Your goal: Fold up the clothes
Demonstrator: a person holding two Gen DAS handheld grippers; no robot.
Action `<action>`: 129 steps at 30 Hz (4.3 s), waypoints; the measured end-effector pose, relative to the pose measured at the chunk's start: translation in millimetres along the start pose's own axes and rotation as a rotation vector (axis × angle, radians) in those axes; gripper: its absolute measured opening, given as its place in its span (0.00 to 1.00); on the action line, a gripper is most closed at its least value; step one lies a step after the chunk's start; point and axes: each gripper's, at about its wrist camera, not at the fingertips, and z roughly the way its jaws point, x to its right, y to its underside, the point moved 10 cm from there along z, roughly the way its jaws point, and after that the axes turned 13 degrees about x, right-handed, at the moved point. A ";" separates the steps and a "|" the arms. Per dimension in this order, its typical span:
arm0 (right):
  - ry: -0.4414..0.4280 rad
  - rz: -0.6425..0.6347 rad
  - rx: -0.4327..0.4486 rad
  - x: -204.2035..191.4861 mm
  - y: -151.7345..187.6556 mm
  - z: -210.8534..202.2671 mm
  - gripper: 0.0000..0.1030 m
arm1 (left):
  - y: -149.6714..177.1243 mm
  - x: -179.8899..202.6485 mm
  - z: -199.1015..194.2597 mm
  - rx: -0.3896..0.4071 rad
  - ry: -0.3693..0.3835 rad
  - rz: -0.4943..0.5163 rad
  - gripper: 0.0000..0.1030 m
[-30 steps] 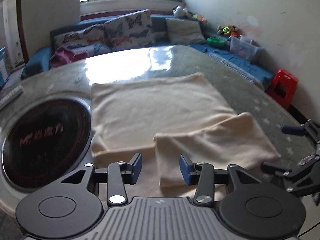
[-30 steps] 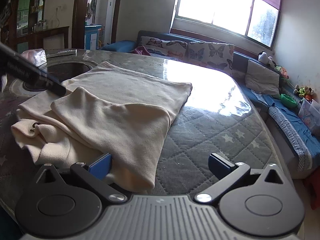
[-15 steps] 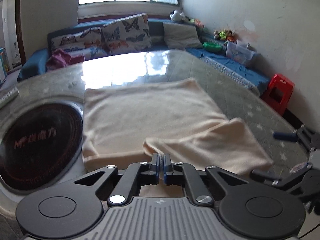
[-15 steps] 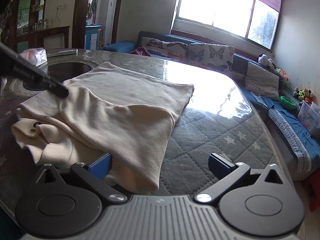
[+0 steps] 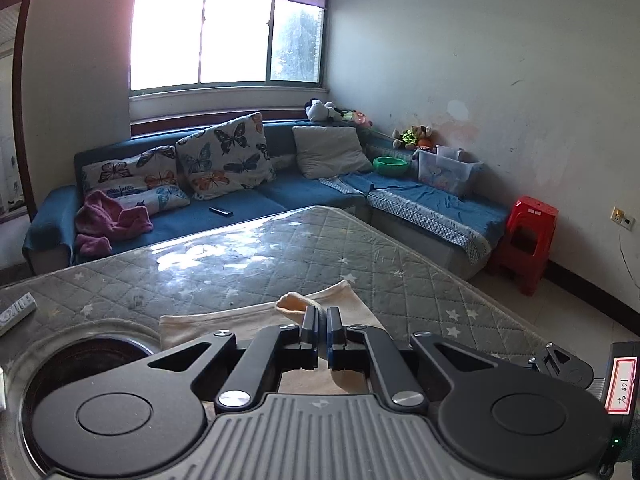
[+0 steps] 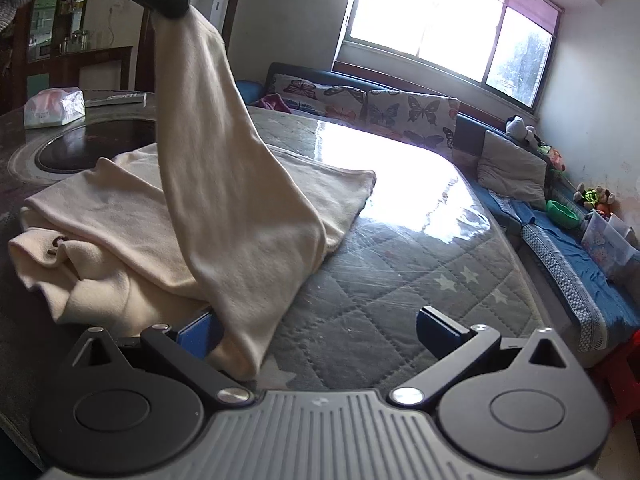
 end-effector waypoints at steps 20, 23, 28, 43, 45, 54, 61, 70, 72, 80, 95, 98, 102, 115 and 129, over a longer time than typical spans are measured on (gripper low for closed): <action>-0.153 0.020 -0.054 11.4 -6.9 -24.2 1.00 | 113.0 -68.5 -14.6 -0.209 -0.125 -0.087 0.08; -0.127 0.048 -0.011 20.6 -26.8 -23.5 1.00 | 114.8 -74.8 -19.6 -0.206 -0.140 -0.106 0.08; -0.001 0.011 0.026 29.6 -43.5 11.7 1.00 | 103.1 -60.6 -14.4 -0.170 -0.095 -0.112 0.09; 0.065 -0.077 0.007 17.1 -25.7 53.0 1.00 | 125.4 -40.6 19.0 -0.235 -0.040 -0.136 0.10; 0.065 -0.069 0.018 19.3 -29.5 49.2 1.00 | 124.8 -42.3 17.6 -0.235 -0.041 -0.138 0.10; 0.104 -0.056 0.009 28.1 -29.8 56.7 1.00 | 116.6 -43.5 22.6 -0.223 -0.045 -0.134 0.12; 0.090 -0.050 0.022 26.6 -31.8 49.0 1.00 | 113.6 -53.3 27.4 -0.210 -0.067 -0.149 0.12; 0.064 -0.037 0.013 20.4 -29.0 39.2 1.00 | 113.4 -56.1 22.4 -0.183 -0.074 -0.147 0.28; 0.041 -0.029 0.003 15.2 -26.3 36.3 1.00 | 115.4 -56.1 22.3 -0.185 -0.077 -0.147 0.28; 0.033 -0.023 -0.009 8.5 -20.4 26.3 1.00 | 116.6 -49.3 5.0 -0.170 -0.081 -0.107 0.45; 0.026 0.016 -0.034 2.8 -9.6 11.1 1.00 | 135.8 -40.6 -15.0 -0.181 -0.123 -0.116 0.71; 0.027 0.010 -0.031 1.6 -10.1 8.7 1.00 | 134.8 -36.5 -19.3 -0.172 -0.122 -0.114 0.76; 0.016 0.024 0.000 -0.8 -22.3 7.5 1.00 | 130.6 -33.8 -21.6 -0.161 -0.133 -0.105 0.78; -0.134 -0.052 0.009 -59.0 -36.9 32.8 1.00 | 135.3 -27.8 -10.6 -0.187 -0.146 -0.072 0.81; -0.175 -0.082 0.037 -76.6 -46.2 38.3 1.00 | 128.9 -29.4 -4.6 -0.178 -0.161 -0.068 0.86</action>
